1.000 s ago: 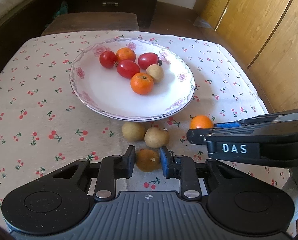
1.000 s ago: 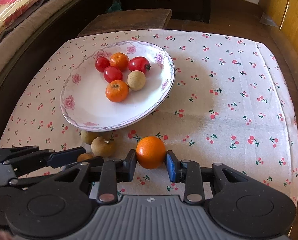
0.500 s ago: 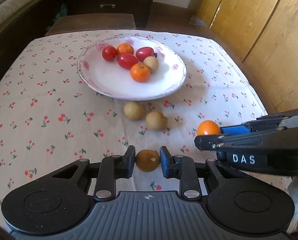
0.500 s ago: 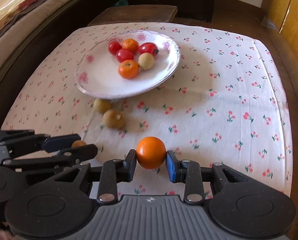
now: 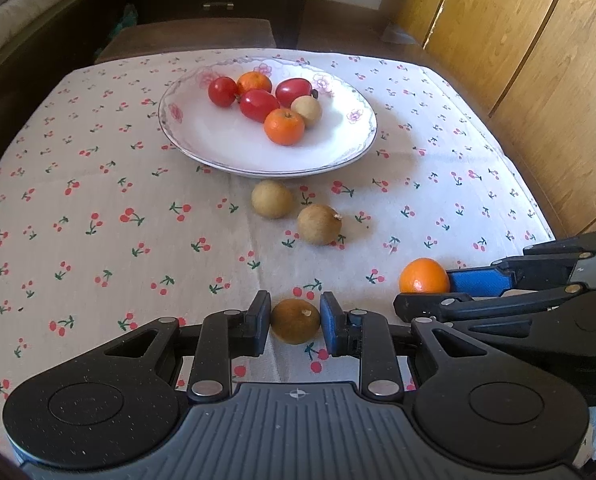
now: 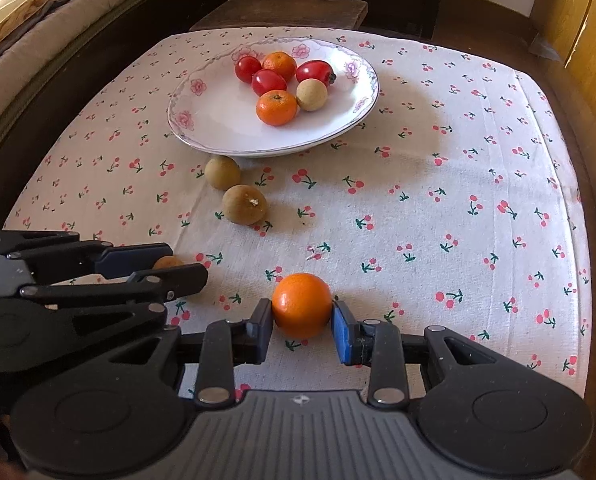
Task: Organize fruits
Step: 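Carry the held mandarin and kiwi over the white plate with both tools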
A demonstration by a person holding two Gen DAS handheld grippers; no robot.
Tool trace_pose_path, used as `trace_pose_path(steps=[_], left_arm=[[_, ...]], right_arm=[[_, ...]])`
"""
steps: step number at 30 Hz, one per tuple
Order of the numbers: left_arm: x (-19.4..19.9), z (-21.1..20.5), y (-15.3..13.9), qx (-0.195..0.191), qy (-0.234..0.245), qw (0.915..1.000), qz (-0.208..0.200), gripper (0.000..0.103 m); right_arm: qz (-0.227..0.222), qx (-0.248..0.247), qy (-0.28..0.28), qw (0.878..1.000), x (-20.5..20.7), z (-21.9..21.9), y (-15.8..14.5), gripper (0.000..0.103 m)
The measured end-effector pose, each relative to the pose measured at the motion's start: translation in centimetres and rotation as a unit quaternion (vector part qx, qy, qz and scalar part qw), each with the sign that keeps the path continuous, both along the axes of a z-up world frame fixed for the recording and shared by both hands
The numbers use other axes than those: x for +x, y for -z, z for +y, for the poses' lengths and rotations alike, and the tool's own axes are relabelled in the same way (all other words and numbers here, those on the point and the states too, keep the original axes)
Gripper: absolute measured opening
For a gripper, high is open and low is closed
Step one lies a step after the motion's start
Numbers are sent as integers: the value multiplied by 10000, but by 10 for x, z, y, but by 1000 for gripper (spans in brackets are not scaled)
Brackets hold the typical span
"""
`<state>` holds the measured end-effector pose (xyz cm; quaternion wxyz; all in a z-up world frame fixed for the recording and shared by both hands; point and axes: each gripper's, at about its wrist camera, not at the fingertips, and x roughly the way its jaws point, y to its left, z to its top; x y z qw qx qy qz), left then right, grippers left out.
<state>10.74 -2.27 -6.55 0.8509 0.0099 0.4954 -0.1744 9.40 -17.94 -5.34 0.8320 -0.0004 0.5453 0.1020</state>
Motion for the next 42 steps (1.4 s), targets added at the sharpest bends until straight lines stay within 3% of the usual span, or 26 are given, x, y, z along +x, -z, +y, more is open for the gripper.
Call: trace_pose_path(steps=[16,27,42], left_arm=[[-4,1,-14,-74,-50,9999,-96,34],[0,-4,-26,156,-85,9990,-402,33],[14,-6,-43,177,-98,9975,-679,33]], right_arm=[[-197,73,62,9998,-1,0,-15,33],[-374,50,169,9991,8,1,-23,33],[-638,71,304,9975,22,0,-38,33]])
